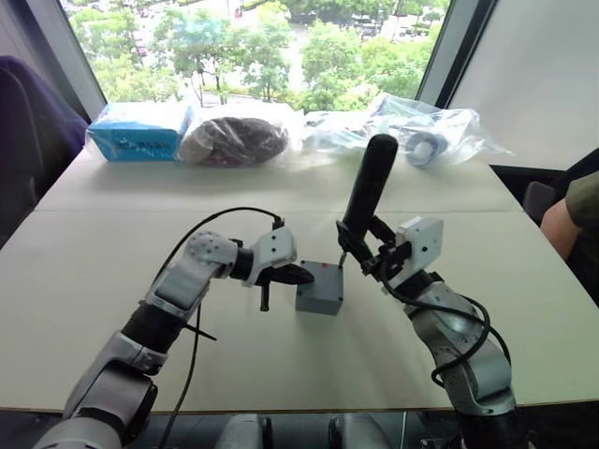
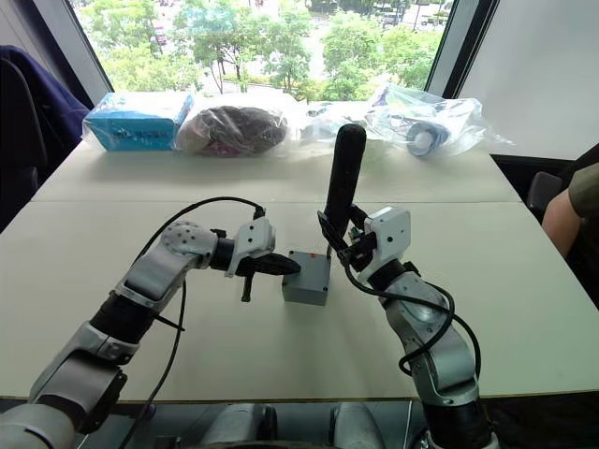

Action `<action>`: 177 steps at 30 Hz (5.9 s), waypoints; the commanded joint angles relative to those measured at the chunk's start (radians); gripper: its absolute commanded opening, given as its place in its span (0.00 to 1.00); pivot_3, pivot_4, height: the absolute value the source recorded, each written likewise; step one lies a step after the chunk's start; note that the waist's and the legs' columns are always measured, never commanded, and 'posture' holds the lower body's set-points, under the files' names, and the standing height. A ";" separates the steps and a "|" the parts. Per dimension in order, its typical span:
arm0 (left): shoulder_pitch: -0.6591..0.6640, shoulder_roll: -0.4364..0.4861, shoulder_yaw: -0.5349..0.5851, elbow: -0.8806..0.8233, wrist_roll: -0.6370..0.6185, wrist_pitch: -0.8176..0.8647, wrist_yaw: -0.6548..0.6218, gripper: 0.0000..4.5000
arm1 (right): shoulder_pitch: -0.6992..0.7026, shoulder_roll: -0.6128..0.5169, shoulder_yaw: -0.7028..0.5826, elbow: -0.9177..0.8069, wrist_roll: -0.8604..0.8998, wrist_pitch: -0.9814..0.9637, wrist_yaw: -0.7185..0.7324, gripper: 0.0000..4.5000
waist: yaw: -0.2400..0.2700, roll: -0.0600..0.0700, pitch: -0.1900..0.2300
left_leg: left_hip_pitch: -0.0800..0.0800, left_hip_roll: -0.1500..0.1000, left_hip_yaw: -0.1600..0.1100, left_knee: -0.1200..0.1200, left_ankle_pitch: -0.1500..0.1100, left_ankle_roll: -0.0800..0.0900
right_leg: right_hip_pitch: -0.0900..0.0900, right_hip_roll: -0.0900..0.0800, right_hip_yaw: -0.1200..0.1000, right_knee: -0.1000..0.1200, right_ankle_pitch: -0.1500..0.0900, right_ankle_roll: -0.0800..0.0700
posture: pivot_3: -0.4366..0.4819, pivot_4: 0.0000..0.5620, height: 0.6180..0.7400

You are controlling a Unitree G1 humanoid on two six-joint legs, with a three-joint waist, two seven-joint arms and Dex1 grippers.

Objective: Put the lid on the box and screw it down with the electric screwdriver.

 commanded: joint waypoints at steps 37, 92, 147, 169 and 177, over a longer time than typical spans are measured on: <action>0.091 0.042 -0.037 -0.081 -0.011 0.096 0.017 0.00 | -0.194 -0.005 -0.142 -0.188 0.129 0.239 -0.064 0.39 | 0.001 0.008 0.033 | -0.019 0.000 0.000 0.018 0.004 0.003 | -0.015 0.005 -0.003 0.020 -0.001 0.008 | 0.48 0.27 1.00; 0.102 0.045 -0.049 -0.061 0.000 0.090 0.030 0.00 | -0.010 0.052 0.023 0.124 -0.076 0.136 -0.089 0.39 | 0.000 -0.006 0.016 | 0.003 0.004 -0.001 0.019 0.003 0.002 | 0.002 0.007 -0.003 0.023 -0.003 0.005 | 0.48 0.27 1.00; 0.106 0.034 -0.061 -0.050 -0.003 0.091 0.051 0.00 | 0.061 0.065 0.038 0.176 -0.147 0.082 -0.100 0.39 | 0.000 -0.002 -0.010 | 0.002 0.002 0.000 0.000 0.001 -0.003 | 0.003 -0.001 -0.003 0.002 -0.003 0.001 | 0.48 0.27 1.00; 0.110 0.036 -0.067 -0.033 0.006 0.074 0.048 0.00 | -0.002 0.017 -0.020 0.022 -0.121 0.135 -0.085 0.39 | 0.002 0.002 -0.002 | 0.000 0.002 0.000 -0.001 0.001 -0.003 | 0.001 -0.002 -0.003 0.000 -0.003 0.001 | 0.48 0.27 1.00; 0.108 0.029 -0.077 -0.011 0.012 0.051 0.049 0.00 | -0.292 -0.056 -0.158 -0.222 0.088 0.386 -0.082 0.39 | 0.006 0.013 0.017 | -0.014 0.001 0.004 0.003 0.002 -0.001 | -0.011 -0.007 -0.006 0.002 -0.003 0.001 | 0.48 0.27 1.00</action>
